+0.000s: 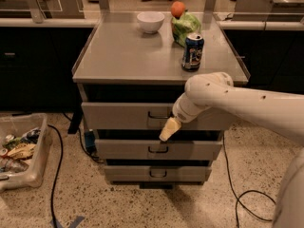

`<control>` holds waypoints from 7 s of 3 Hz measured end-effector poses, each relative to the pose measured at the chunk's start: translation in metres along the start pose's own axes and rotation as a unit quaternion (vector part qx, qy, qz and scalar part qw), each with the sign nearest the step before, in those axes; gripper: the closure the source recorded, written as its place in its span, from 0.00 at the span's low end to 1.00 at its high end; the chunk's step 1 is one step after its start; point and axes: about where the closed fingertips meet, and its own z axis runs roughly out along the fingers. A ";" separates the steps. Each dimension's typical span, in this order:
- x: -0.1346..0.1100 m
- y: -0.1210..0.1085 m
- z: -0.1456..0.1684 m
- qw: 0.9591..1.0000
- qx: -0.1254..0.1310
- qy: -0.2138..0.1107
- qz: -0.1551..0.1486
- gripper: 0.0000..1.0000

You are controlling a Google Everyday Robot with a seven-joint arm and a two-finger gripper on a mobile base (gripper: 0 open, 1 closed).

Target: Open top drawer

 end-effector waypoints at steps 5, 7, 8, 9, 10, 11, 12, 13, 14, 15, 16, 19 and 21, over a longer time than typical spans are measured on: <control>0.015 0.053 -0.051 0.995 -0.103 -0.006 0.013 0.00; 0.023 0.061 -0.050 0.994 -0.106 0.006 0.010 0.00; 0.064 0.092 -0.086 0.991 -0.130 0.033 0.011 0.00; 0.065 0.094 -0.087 0.991 -0.130 0.033 0.010 0.00; 0.076 0.102 -0.094 0.990 -0.134 0.036 0.014 0.00; 0.096 0.109 -0.112 0.989 -0.140 0.046 0.022 0.00; 0.115 0.116 -0.130 0.984 -0.163 0.058 0.031 0.00; 0.113 0.115 -0.130 0.985 -0.162 0.056 0.031 0.00; 0.099 0.108 -0.129 0.986 -0.157 0.047 0.027 0.00; 0.096 0.117 -0.115 0.983 -0.177 0.048 0.024 0.00; 0.097 0.127 -0.109 0.980 -0.190 0.053 0.017 0.00; 0.122 0.150 -0.125 0.972 -0.222 0.071 0.022 0.00; 0.138 0.168 -0.139 0.971 -0.227 0.080 0.012 0.00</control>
Offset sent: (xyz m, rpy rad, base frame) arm -0.0413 -0.0011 0.0351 0.2058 0.3736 0.1135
